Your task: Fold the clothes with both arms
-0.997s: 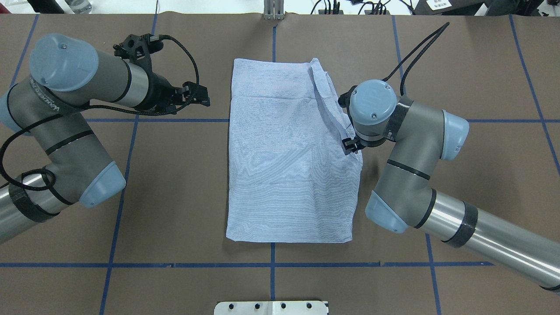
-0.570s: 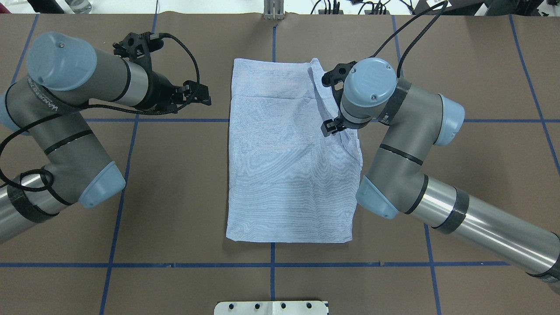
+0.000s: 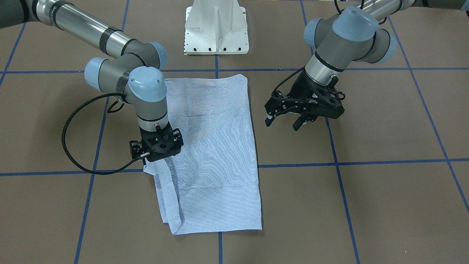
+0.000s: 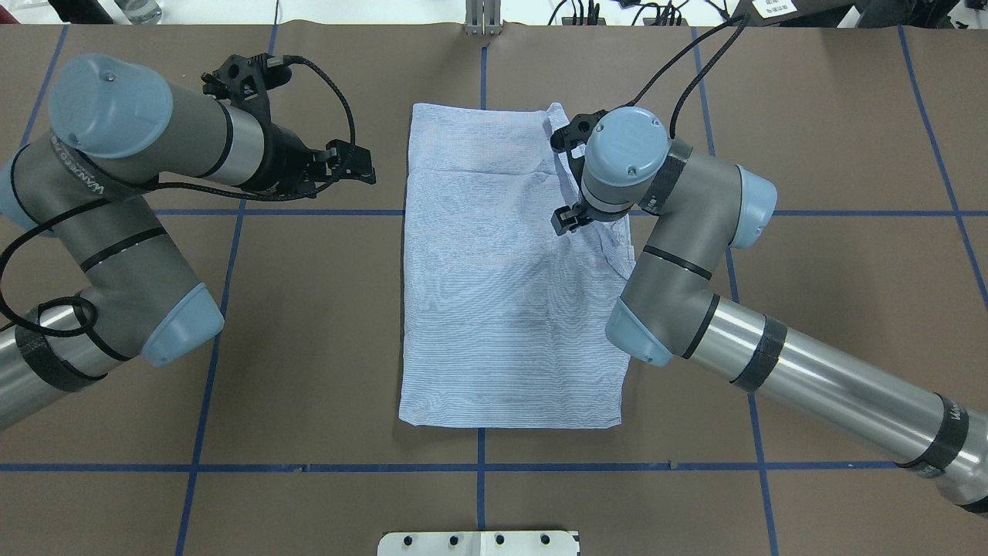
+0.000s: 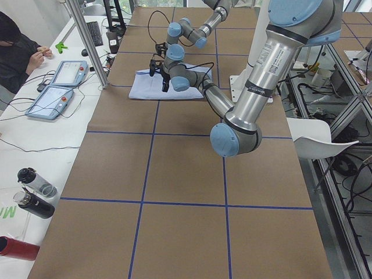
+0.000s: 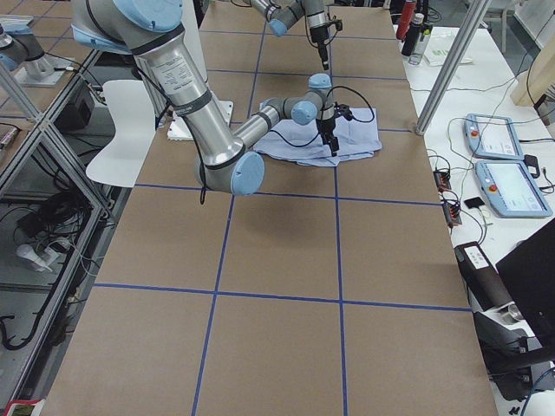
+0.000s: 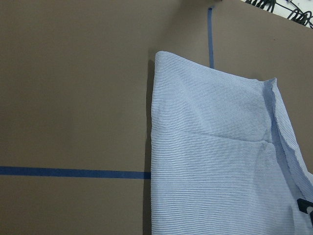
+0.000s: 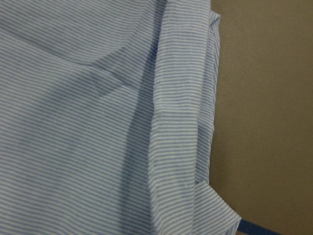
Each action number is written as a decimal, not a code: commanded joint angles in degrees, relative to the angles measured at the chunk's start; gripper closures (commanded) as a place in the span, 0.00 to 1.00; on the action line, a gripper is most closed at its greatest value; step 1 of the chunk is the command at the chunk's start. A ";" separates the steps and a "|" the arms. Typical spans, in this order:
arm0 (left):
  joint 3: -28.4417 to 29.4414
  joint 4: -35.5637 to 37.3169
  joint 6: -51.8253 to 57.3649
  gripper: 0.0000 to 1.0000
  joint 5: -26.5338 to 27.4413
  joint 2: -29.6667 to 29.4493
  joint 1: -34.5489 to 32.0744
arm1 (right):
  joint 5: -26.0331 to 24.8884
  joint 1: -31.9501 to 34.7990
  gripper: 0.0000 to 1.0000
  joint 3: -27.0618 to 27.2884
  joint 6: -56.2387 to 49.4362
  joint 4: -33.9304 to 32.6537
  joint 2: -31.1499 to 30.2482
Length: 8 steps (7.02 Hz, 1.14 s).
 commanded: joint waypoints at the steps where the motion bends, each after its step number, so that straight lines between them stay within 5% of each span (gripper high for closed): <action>1: 0.04 0.00 0.00 0.00 0.00 -0.34 0.00 | -0.03 1.27 0.00 -1.85 -2.16 0.06 0.02; 6: 0.21 0.00 0.09 0.00 0.00 -1.66 0.00 | 2.77 10.22 0.00 -5.20 -11.99 0.06 -2.86; 8: -0.22 -0.08 0.09 0.00 -0.08 -1.75 0.00 | 7.94 14.01 0.00 -5.03 -14.03 1.20 -3.67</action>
